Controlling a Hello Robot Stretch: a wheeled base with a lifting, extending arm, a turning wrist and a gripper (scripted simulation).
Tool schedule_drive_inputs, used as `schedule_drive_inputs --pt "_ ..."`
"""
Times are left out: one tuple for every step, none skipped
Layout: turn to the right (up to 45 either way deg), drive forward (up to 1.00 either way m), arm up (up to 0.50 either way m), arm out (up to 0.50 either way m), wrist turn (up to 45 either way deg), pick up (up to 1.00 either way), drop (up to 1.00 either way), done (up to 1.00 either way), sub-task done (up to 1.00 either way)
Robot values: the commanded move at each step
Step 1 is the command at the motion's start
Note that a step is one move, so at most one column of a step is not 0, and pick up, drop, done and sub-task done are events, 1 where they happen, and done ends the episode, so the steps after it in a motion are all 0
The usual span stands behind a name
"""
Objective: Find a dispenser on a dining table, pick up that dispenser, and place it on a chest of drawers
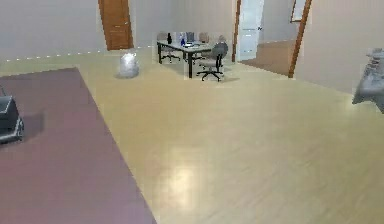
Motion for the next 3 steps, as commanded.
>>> schedule_drive_inputs --pt "0.0 1.00 0.00 0.00 0.0 0.00 0.00 0.00 0.00" --pt "0.0 1.00 0.00 0.00 0.0 0.00 0.00 0.00 0.00" --pt "0.0 1.00 0.00 0.00 0.0 0.00 0.00 0.00 0.00"
